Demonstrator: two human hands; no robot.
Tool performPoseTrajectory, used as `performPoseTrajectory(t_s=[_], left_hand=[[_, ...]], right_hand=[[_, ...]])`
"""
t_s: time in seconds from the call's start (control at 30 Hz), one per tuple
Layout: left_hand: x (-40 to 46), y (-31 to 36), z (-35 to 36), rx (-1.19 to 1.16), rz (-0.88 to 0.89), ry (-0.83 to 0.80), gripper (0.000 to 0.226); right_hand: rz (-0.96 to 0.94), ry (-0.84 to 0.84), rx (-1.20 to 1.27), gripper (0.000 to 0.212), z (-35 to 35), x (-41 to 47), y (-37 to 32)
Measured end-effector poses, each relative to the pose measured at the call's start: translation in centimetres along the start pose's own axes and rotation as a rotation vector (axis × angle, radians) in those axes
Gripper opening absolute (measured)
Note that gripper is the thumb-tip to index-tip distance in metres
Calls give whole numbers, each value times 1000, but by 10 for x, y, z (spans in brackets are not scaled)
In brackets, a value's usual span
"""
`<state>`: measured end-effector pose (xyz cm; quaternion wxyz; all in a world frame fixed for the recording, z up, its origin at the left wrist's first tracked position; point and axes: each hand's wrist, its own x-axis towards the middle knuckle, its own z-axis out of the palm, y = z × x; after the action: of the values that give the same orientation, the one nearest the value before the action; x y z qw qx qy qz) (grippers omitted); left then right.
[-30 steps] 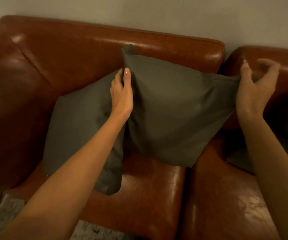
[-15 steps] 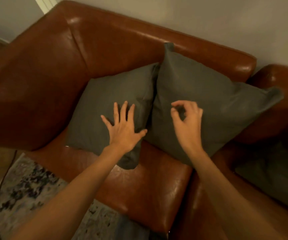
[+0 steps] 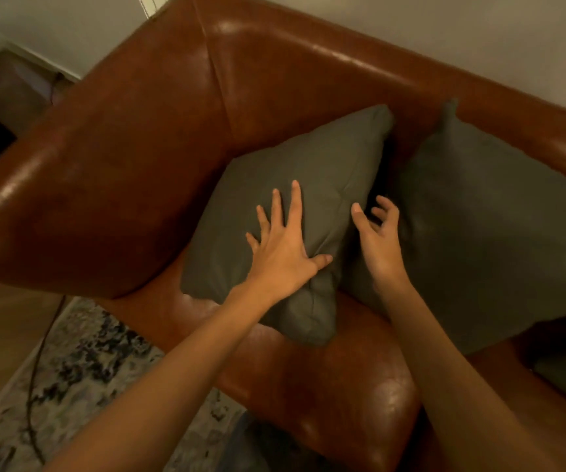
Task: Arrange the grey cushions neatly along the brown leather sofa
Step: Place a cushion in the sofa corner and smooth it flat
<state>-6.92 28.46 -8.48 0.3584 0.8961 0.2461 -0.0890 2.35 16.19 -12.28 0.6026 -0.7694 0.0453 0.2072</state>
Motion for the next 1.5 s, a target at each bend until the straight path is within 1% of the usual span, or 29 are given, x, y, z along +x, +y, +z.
performPoseTrajectory(t_s=[0.07, 0.17, 0.23, 0.27, 0.33, 0.47, 0.63, 0.77, 0.8, 0.87, 0.9, 0.93, 0.97, 1.0, 1.07, 1.13, 1.2, 1.3, 1.4, 1.47, 1.5], left_hand=[[8, -15, -31, -78, 6, -34, 120], [22, -48, -76, -209, 53, -55, 126], [26, -67, -104, -356, 50, -100, 132], [26, -75, -115, -427, 40, -125, 130], [27, -87, -136, -525, 37, -160, 119], [34, -105, -171, -553, 52, -140, 105], [33, -111, -206, -464, 19, -94, 105], [-1, -105, -216, -267, 36, 35, 95], [-14, -105, -215, -283, 63, 47, 93], [-41, -105, -207, -452, 115, 102, 86], [-52, -109, -199, -575, 146, 187, 84], [-60, -115, -189, -682, 169, 307, 85], [-66, -122, -177, -731, 176, 423, 89], [-70, -128, -164, -729, 176, 506, 93], [-70, -134, -143, -665, 179, 598, 96], [-62, -136, -137, -624, 139, 709, 88], [-55, -135, -143, -649, 80, 828, 68], [-53, -140, -150, -614, 40, 938, 45], [-58, -152, -157, -610, 1, 1040, 32], [-61, -163, -160, -633, -58, 1081, 32], [-61, -169, -159, -649, -90, 1075, 35]], right_hand=[[4, -40, 52, 70, 19, 3, -14], [-7, -157, 157, 83, 51, 10, -34], [-1, -223, 223, 87, 74, 16, -48], [13, -234, 254, 87, 84, 21, -55], [45, -227, 319, 88, 103, 31, -65], [26, -232, 333, 88, 138, 41, -77], [-12, -116, 316, 81, 175, 44, -87], [-32, -69, 275, 80, 198, 51, -90], [-34, -63, 260, 80, 203, 51, -92], [-35, -42, 230, 78, 210, 51, -95], [-30, -27, 218, 77, 213, 53, -96], [-23, -12, 206, 76, 216, 55, -98], [-11, -3, 196, 75, 218, 57, -101], [-4, 4, 186, 71, 221, 58, -104], [-8, 18, 169, 63, 225, 56, -111], [-17, 57, 137, 56, 229, 53, -115], [-35, 126, 86, 52, 230, 46, -119], [-82, 191, 19, 51, 235, 37, -126], [-124, 142, -40, 53, 244, 31, -136], [-139, 62, -88, 53, 252, 27, -140], [-136, 15, -127, 54, 255, 26, -139]])
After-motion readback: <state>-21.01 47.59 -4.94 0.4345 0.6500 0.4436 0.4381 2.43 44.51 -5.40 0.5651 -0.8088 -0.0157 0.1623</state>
